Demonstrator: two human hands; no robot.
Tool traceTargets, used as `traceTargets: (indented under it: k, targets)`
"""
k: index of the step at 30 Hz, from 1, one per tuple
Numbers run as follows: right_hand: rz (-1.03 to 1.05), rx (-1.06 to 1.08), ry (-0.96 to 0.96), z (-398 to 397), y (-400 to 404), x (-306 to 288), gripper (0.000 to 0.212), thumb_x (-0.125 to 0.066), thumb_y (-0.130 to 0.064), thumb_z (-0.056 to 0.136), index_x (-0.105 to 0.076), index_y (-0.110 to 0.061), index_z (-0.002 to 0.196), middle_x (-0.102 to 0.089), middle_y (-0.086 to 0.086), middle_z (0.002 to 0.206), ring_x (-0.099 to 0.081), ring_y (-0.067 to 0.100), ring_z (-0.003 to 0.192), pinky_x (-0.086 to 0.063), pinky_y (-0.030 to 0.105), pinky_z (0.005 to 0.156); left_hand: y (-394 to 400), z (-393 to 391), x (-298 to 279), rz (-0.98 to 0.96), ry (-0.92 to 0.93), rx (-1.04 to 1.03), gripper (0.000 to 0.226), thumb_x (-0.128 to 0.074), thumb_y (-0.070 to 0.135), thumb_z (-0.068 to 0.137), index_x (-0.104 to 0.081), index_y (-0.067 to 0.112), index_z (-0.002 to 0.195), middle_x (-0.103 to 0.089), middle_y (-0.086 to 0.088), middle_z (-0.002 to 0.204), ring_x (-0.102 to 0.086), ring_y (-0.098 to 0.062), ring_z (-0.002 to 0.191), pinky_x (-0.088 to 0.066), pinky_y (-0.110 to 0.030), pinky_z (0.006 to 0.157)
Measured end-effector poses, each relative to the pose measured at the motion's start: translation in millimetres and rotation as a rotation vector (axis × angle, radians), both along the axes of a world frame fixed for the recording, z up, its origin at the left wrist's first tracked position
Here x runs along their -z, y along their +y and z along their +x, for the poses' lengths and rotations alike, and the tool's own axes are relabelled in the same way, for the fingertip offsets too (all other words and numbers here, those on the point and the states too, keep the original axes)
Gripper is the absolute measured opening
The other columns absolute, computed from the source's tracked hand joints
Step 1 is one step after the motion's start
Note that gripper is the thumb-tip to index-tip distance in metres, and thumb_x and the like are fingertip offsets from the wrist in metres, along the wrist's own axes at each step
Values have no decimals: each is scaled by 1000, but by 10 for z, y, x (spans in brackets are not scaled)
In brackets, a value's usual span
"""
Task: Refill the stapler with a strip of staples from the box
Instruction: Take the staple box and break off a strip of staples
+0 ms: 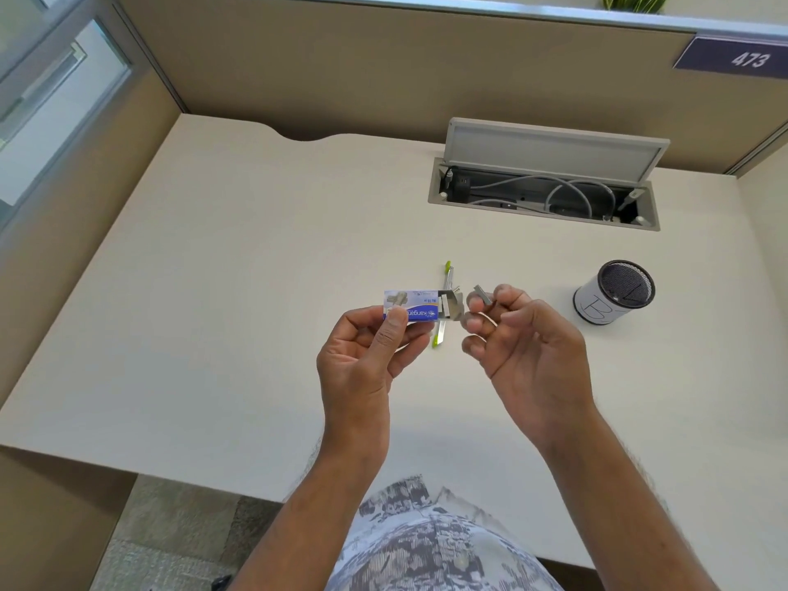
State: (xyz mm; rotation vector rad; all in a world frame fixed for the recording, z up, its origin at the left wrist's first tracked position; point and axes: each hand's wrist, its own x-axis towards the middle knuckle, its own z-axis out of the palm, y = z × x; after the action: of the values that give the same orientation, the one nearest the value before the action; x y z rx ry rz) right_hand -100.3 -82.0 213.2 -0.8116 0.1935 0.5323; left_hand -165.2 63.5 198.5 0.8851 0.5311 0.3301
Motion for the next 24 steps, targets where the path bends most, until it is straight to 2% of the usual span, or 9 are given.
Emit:
traceTargets:
  k: [3,6,10,13,16,19,24]
  targets:
    - [25,-24,12,-11,19,8,9,-47,-9,80,-49,-18,81,-47,2,78,-43,16,64,-31,26,56,-1,-6,-2,7,0,6,5,-75,16,84,-73,13,87,-82,-19,95,-81,-30,82,-64,-31,74]
    - [21,-31,18,-12,28,32,7,-49,-12,88,-51,-18,85,-41,1,71,-35,14,56,-24,24,48,-4,-11,-6,11,-3,12,1,-75,16,85,-75,16,85,-82,-18,95,-81,-29,82,-64,-31,74]
    - [29,-38,-4,-12,35,60,23,-50,-11,83,-58,-12,104,-47,3,69,-35,13,51,-26,22,41,0,-11,-1,21,0,8,6,-74,16,84,-72,12,88,-82,-17,95,-81,-29,82,-64,-31,74]
    - [-168,-60,-187,-33,32,79,21,-51,-20,96,-66,-12,108,-48,-2,71,-37,11,54,-26,21,45,-6,2,-14,20,-8,10,1,-74,15,85,-74,15,85,-82,-18,95,-81,-30,81,-64,-31,73]
    - [-469,-27,-439,-62,67,78,24,-62,-20,94,-70,-14,116,-46,-9,71,-39,7,56,-33,16,50,8,3,-18,19,-12,2,3,-74,15,85,-76,17,83,-82,-20,97,-81,-30,82,-64,-31,74]
    - [-558,-3,-503,-59,71,103,32,-67,-20,91,-68,-16,123,-45,-8,70,-40,6,58,-37,14,55,15,-7,-17,24,-19,-3,3,-74,15,85,-73,13,87,-82,-21,98,-81,-31,82,-64,-31,74]
    - [-668,39,-629,-61,50,146,24,-74,-19,89,-76,-27,111,-31,6,64,-27,15,58,-31,15,55,23,-19,-14,42,-22,1,10,-74,16,85,-70,9,92,-82,-21,97,-81,-31,82,-65,-32,75]
